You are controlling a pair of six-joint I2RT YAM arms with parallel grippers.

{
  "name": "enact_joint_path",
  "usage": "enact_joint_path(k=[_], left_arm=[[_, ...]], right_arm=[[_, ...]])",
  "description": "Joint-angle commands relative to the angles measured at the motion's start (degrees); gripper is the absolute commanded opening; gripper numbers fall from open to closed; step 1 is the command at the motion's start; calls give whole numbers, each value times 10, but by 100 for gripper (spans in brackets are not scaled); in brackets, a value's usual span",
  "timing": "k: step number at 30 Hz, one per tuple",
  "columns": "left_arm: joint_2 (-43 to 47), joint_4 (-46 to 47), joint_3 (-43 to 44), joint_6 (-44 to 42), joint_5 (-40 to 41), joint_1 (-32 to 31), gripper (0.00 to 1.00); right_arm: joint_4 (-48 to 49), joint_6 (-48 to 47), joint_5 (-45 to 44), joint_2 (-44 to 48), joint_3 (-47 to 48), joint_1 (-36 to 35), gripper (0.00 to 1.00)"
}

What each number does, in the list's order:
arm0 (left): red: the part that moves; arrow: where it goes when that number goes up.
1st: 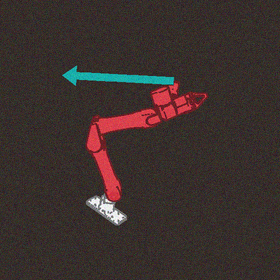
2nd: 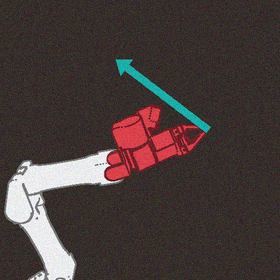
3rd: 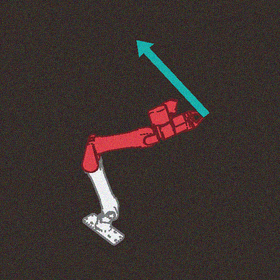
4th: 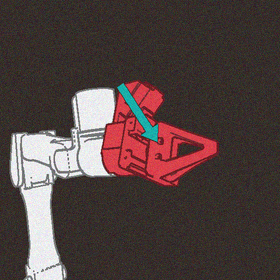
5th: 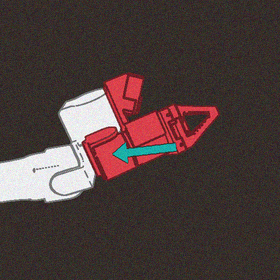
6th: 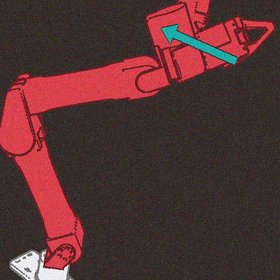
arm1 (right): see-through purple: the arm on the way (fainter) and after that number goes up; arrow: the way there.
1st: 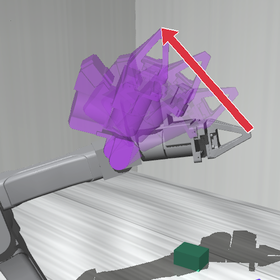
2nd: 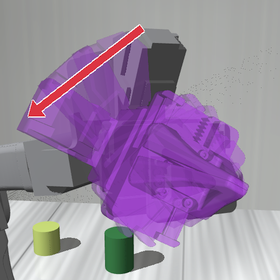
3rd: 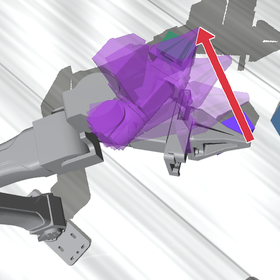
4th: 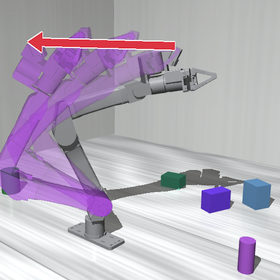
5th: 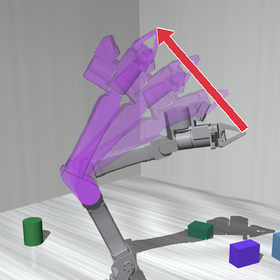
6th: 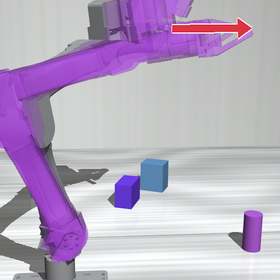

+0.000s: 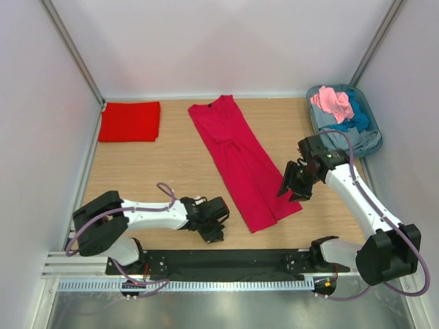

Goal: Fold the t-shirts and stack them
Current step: Fold the tshirt

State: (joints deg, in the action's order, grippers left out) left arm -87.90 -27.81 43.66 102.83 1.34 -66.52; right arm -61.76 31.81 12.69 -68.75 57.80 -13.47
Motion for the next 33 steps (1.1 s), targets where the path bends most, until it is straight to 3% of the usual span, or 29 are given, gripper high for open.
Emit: enact_joint_path(k=[1,4,5,9,10,19,33], left_arm=[[61,-27,-51,-11,-15,3,0],[97,39,-60,-53,-18,3,9],[102,62,-51,-68,19,3,13],[79,105,12,-111,47,5,42],[52,111,23,-122,45,5,44],[-77,164,103,-117,-7,10,42],[-139,138,122,-87,-42,10,35]], right_arm=[[8,-10,11,17,-30,-16,52],[7,-18,-4,19,-38,-17,53],[5,-18,-8,16,-34,-17,53],[-6,-13,-10,11,1,-18,53],[-8,-11,-13,14,6,-17,53],[-20,-6,-26,26,24,-17,53],[-9,-12,-46,21,21,-18,53]])
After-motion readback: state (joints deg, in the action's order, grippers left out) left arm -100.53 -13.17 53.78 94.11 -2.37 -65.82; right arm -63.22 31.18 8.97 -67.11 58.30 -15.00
